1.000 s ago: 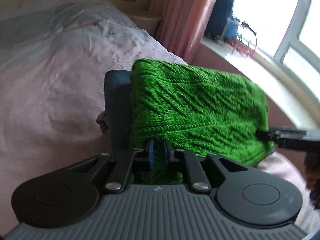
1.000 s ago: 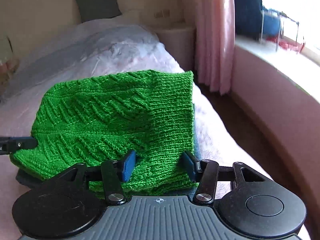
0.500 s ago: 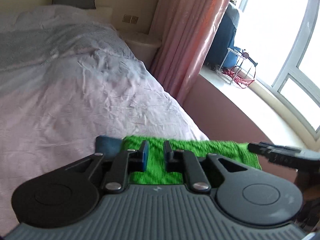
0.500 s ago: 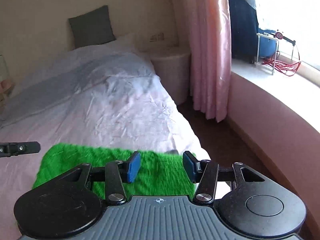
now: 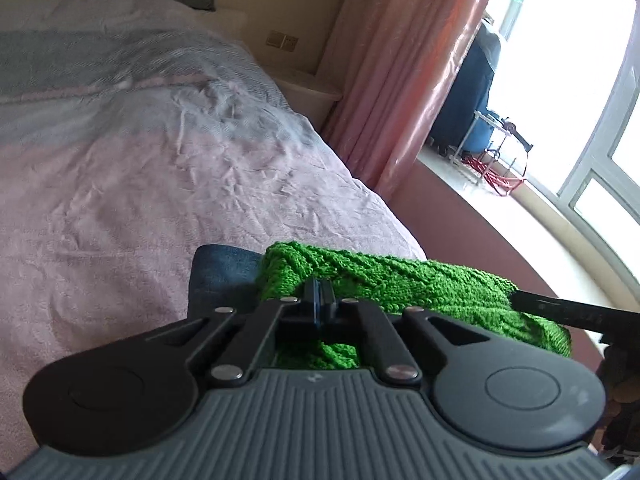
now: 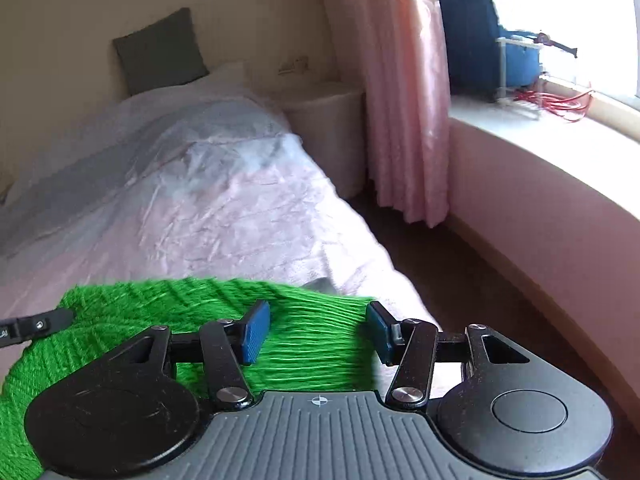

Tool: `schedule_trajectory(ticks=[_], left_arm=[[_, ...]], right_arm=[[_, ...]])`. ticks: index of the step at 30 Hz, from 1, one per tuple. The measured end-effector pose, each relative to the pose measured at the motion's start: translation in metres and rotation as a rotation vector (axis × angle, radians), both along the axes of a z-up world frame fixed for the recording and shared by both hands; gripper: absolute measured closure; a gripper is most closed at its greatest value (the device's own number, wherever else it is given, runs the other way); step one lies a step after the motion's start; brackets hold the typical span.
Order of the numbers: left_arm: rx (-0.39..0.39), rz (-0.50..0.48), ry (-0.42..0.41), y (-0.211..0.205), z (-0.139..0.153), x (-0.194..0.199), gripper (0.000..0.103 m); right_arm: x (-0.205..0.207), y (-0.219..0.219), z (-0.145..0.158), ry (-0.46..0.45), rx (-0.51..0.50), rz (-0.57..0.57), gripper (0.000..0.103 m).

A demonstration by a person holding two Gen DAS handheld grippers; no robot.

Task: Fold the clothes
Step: 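Lower the sweater onto the folded jeans stack with both grippers, then open both grippers and release the sweater on the stack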

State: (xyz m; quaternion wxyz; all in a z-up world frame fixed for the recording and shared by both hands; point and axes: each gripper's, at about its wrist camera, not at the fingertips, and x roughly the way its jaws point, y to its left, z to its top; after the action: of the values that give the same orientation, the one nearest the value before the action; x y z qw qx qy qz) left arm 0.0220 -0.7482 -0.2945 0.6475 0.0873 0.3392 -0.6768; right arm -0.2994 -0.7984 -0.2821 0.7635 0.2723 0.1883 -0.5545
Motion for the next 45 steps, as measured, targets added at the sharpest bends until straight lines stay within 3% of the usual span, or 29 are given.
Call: schedule_trajectory(ticks=[3, 7, 10, 13, 17, 20, 24, 33, 34, 35, 37, 42, 45], left_arm=[[-0.036, -0.01, -0.008, 0.025, 0.022, -0.001, 0.099], [-0.084, -0.076, -0.085, 0.08, 0.05, -0.018, 0.098], [-0.056, -0.124, -0.131, 0.116, 0.049, -0.036, 0.098], [0.041, -0.136, -0.206, 0.135, 0.029, -0.052, 0.097], [0.063, -0.077, -0.187, 0.135, 0.018, -0.052, 0.097], [0.076, -0.075, -0.202, 0.129, 0.013, -0.05, 0.097], [0.114, -0.056, -0.21, 0.129, 0.019, -0.052, 0.098], [0.217, 0.035, -0.207, 0.155, 0.081, -0.067, 0.092], [0.235, 0.039, -0.205, 0.159, 0.088, -0.069, 0.091], [0.254, 0.043, -0.205, 0.163, 0.096, -0.072, 0.088], [0.28, 0.054, -0.199, 0.171, 0.111, -0.077, 0.083], [0.327, 0.079, -0.182, 0.196, 0.147, -0.088, 0.069], [0.344, 0.078, -0.184, 0.21, 0.165, -0.095, 0.063]], right_arm=[[-0.008, 0.025, 0.025, 0.0, -0.023, 0.009, 0.051], [-0.01, 0.076, 0.035, 0.035, -0.026, 0.062, 0.051], [-0.004, 0.108, 0.029, 0.064, -0.025, 0.096, 0.051], [0.01, 0.122, 0.006, 0.136, 0.021, 0.138, 0.052], [0.016, 0.119, -0.02, 0.176, 0.088, 0.151, 0.051], [0.015, 0.111, -0.021, 0.167, 0.11, 0.158, 0.051], [0.011, 0.111, -0.004, 0.161, 0.153, 0.163, 0.051], [-0.003, 0.164, 0.052, 0.125, 0.152, 0.136, 0.05], [-0.001, 0.17, 0.058, 0.125, 0.155, 0.135, 0.047], [0.001, 0.176, 0.064, 0.124, 0.158, 0.135, 0.032], [0.001, 0.19, 0.079, 0.113, 0.146, 0.12, 0.019], [0.0, 0.217, 0.111, 0.086, 0.158, 0.094, 0.018], [-0.001, 0.234, 0.129, 0.096, 0.16, 0.083, 0.012]])
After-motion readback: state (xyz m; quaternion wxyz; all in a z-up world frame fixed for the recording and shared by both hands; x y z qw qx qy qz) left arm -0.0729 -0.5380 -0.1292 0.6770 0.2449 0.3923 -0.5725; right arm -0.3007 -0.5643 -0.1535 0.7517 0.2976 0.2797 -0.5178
